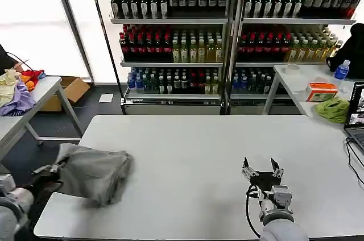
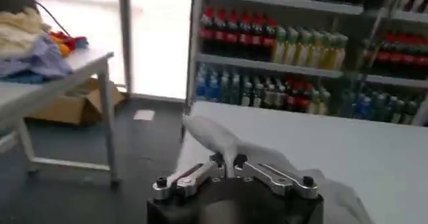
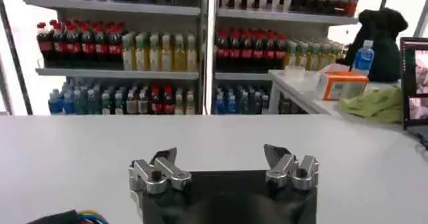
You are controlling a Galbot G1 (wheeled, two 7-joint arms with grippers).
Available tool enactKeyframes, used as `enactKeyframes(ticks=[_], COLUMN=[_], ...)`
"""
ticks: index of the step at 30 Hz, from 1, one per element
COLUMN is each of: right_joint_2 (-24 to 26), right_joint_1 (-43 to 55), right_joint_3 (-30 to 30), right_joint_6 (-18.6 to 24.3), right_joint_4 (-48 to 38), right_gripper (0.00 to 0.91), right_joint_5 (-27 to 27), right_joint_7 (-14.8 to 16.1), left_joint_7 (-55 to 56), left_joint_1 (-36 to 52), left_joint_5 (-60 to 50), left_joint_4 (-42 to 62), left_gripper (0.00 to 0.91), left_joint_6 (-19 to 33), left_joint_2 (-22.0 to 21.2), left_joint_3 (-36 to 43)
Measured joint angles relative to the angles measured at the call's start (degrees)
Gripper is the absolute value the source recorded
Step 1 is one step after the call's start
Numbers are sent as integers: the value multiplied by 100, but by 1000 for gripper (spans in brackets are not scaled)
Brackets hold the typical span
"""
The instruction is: Fold and organize the clothes.
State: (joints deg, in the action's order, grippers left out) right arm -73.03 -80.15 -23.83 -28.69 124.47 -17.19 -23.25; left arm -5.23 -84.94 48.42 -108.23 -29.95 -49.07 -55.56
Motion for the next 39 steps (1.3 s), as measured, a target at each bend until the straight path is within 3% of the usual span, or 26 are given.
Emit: enactKeyframes(ticks=[18,30,39], right_joint_2=[-123,-147,-269], right_joint_1=[-222,-397,-536], right_joint_3=[-50,-141,-190], right_joint_6=[57,56,5], right_joint_4=[58,152,197], right_gripper=[907,907,907], right_joint_5=[107,201,335], right_joint_7=[-12,3,18], left_joint_7=[12,261,865], left_joint_1=[84,107,479], left_joint_5=[-150,-138,-379], left_joint_4=[-227,-808,-1556], left_gripper=[0,0,0], left_joint_6=[-191,-282,-303], left_joint_2=[639,262,-204], left_joint_3=[-239,323,1783])
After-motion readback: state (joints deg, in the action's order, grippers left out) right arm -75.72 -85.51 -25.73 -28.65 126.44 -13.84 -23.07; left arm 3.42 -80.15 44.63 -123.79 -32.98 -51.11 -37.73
